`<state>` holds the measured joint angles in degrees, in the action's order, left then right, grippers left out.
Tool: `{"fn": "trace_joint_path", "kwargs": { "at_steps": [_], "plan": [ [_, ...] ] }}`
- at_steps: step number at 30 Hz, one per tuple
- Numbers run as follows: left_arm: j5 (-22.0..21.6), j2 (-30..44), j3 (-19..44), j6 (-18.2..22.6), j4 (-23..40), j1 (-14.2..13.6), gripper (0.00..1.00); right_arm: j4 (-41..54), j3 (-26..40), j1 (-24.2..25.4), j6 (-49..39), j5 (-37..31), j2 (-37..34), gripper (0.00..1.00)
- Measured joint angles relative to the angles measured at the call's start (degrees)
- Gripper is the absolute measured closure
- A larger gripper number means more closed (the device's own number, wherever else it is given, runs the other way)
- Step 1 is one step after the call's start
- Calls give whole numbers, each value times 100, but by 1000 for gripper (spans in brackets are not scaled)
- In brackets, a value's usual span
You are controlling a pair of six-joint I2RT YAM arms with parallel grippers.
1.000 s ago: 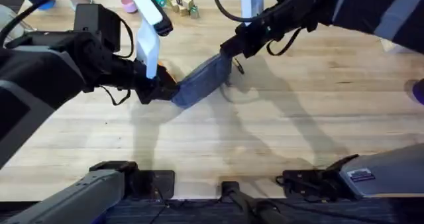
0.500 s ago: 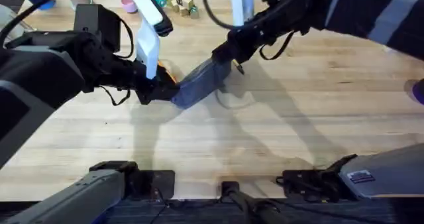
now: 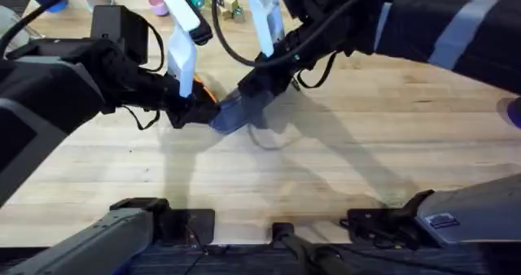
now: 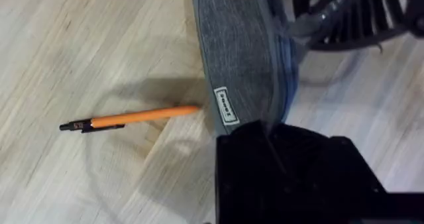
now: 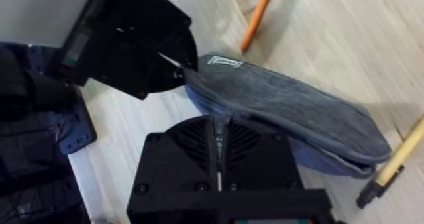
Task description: Unzip the bag, pick up the pens from the table one at a time and place them inside, then zip the bag closed.
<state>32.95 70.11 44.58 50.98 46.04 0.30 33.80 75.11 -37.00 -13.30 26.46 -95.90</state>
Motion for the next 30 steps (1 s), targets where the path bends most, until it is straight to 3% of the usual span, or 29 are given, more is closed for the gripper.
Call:
{"fn": "trace_joint_path", "kwargs": {
  "at_steps": [11,23,25,27,30],
  "plan": [
    [-37,0,0,1,-22,0,957,-266,0,-297,0,312,-81,968],
    [-65,-2,0,2,-42,11,957,-577,0,-696,0,221,-166,968],
    [-67,0,0,2,-44,11,957,-569,0,-693,0,227,-166,890],
    [-50,0,0,17,-18,11,957,-594,0,-651,-22,223,-162,707],
    [-11,-2,0,11,-50,11,957,-612,0,-453,1,382,-79,348]
  ]
}}
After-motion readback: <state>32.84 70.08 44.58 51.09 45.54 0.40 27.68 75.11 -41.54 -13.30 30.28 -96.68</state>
